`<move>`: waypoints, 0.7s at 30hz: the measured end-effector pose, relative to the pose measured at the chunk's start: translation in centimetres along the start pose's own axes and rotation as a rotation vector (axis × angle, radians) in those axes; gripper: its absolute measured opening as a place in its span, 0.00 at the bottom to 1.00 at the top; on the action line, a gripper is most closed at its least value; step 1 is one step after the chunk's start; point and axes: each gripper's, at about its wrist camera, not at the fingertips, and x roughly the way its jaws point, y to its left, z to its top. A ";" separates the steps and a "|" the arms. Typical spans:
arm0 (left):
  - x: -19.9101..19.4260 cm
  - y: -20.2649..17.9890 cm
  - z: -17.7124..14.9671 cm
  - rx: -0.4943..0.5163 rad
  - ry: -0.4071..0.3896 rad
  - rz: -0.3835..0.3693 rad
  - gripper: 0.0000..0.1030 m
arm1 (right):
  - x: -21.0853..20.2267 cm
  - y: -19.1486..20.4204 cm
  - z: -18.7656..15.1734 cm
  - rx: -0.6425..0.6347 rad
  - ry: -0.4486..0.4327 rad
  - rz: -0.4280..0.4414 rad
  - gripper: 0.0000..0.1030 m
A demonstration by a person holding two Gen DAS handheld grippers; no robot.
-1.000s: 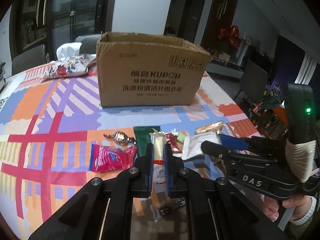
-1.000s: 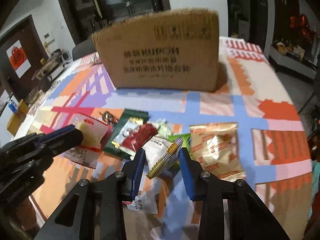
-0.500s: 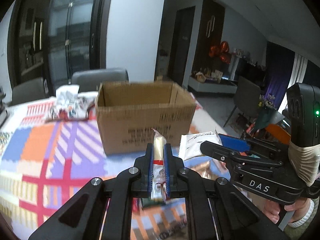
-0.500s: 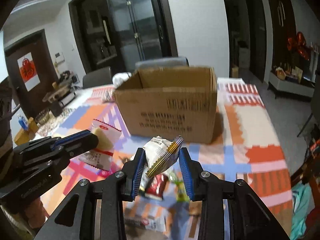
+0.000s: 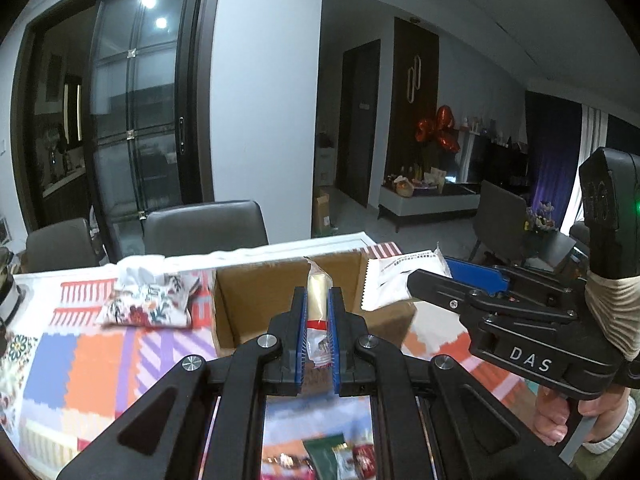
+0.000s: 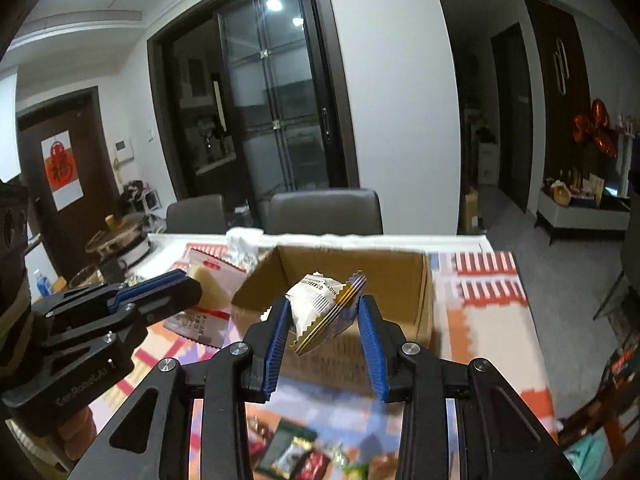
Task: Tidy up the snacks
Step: 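Carry both snacks over the cardboard box and open both tools to drop them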
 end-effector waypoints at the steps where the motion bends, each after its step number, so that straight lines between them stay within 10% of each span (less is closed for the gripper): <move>1: 0.6 0.4 0.6 0.000 0.001 0.000 0.11 | 0.3 -0.1 0.6 0.002 -0.001 0.001 0.36; 16: 8.3 2.8 3.5 -0.012 0.135 0.025 0.12 | 7.1 -2.0 3.6 0.008 0.113 -0.048 0.36; 19: 8.4 3.0 3.3 -0.020 0.136 0.083 0.44 | 8.1 -2.3 3.5 0.019 0.148 -0.043 0.40; 21: 7.8 3.2 2.9 -0.027 0.125 0.095 0.44 | 8.0 -2.5 3.1 0.022 0.149 -0.073 0.52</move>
